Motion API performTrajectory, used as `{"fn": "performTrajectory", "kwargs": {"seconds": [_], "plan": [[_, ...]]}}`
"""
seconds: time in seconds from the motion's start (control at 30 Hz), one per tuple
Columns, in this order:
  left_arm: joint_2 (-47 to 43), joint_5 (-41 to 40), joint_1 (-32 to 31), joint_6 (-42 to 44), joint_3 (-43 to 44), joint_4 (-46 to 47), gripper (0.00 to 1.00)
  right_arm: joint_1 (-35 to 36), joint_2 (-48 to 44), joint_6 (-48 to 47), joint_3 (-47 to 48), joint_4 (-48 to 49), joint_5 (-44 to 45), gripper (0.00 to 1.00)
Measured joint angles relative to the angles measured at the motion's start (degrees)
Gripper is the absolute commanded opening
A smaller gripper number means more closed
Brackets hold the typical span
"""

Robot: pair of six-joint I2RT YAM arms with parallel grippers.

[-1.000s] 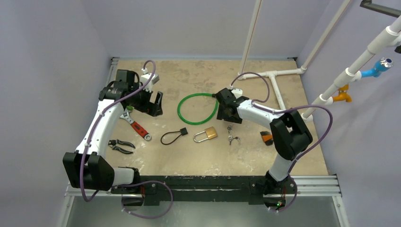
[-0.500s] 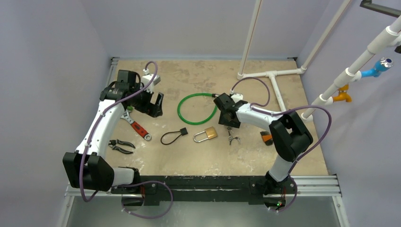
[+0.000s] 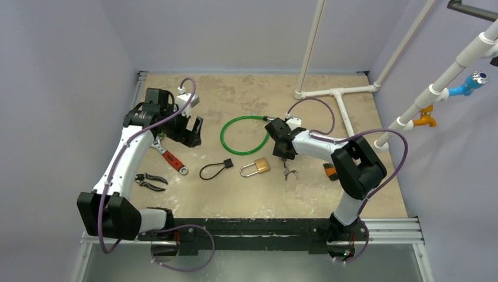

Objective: Unlock with the key
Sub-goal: Pick up the key from the center of the board.

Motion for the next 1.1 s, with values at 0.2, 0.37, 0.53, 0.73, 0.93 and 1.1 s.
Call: {"fn": "performTrajectory", "kwargs": {"seconds": [0.2,0.37,0.53,0.73,0.93,1.1], "plan": [[-0.59,0.04,-0.07,0.04,0.00,-0.98,1.00,0.00,-0.02,0.02,-0.24,1.09,0.68,0.06],[-0.63,0.07,-0.07,0.04,0.00,-1.31,1.00,0.02,-0.79,0.04,-0.37,1.42,1.77,0.00],[-0.72,0.24,-0.07,0.04,0.00,-1.53,1.00,-0.02,-1.68,-0.11,-0.59,2.16,1.97,0.00],[-0.74,0.83,-0.11,0.04,0.02,-1.62,1.00,-0.02,-3.06,-3.41,-0.72,2.16,0.79,0.00],[-0.63,2.25,-0.55,0.13,0.79,-2.01,0.98,-0.02,-9.70,-9.38,-0.94,2.32,-4.07,0.00],[-0.09,5.64,-2.01,0.09,1.09,-1.20,1.00,0.04,-14.47,-16.22,-0.48,4.02,-13.35,0.00]]}}
